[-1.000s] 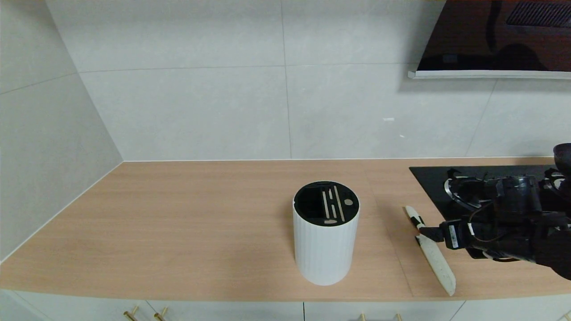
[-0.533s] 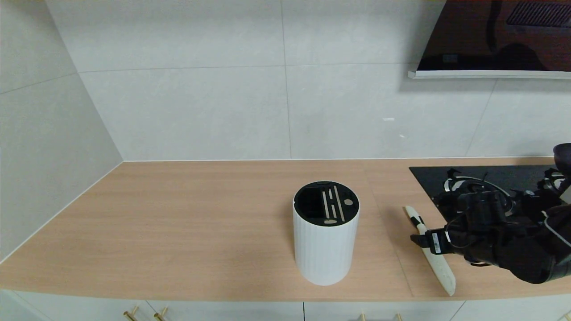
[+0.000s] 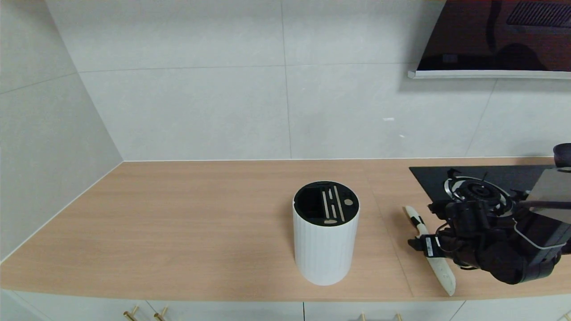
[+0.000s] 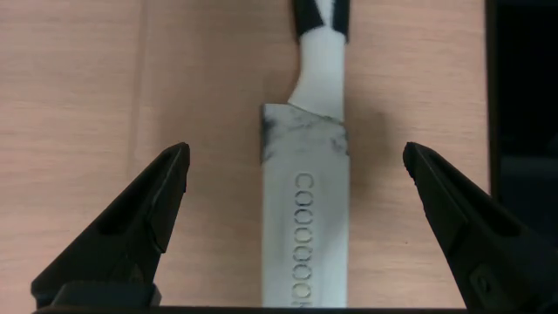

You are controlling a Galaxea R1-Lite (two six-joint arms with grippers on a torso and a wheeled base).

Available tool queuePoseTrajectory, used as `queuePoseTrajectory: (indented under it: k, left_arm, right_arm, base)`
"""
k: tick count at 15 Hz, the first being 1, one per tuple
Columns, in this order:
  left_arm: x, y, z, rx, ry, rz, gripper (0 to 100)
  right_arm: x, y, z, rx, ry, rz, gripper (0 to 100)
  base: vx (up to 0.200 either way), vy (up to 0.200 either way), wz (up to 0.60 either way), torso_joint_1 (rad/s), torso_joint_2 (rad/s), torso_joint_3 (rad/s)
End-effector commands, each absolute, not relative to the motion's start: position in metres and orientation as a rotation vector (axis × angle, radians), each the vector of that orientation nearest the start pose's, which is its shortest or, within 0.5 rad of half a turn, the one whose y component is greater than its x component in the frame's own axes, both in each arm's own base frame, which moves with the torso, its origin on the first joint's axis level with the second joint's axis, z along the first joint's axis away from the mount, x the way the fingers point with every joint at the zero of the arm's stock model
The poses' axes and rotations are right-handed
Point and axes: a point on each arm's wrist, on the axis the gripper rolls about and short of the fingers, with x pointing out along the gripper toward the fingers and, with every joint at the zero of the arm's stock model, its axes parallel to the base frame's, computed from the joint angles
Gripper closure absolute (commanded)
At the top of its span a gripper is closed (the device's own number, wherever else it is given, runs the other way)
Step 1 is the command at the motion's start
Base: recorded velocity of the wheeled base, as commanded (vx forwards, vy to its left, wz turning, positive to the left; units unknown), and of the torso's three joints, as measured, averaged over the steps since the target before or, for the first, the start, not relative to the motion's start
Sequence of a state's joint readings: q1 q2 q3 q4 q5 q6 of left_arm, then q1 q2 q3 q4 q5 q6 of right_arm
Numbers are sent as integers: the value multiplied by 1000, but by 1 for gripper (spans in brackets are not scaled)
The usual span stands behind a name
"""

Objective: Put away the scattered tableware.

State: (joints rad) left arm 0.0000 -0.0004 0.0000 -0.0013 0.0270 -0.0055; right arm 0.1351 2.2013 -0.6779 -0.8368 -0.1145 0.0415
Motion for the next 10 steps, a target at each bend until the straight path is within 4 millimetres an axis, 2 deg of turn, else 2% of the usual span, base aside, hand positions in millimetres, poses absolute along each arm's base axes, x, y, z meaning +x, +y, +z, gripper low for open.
queuePoseTrajectory:
  k: [1, 10]
  left_arm:
    - [-23, 1, 76, -6, -2, 28, 0]
    - [-23, 1, 76, -6, -2, 28, 0]
  right_arm:
    - [339, 43, 0, -43, 694, 2, 0]
    - [348, 44, -6, -11, 691, -31, 0]
  base:
    - [0, 0, 0, 0, 0, 0]
    - [0, 0, 0, 0, 0, 0]
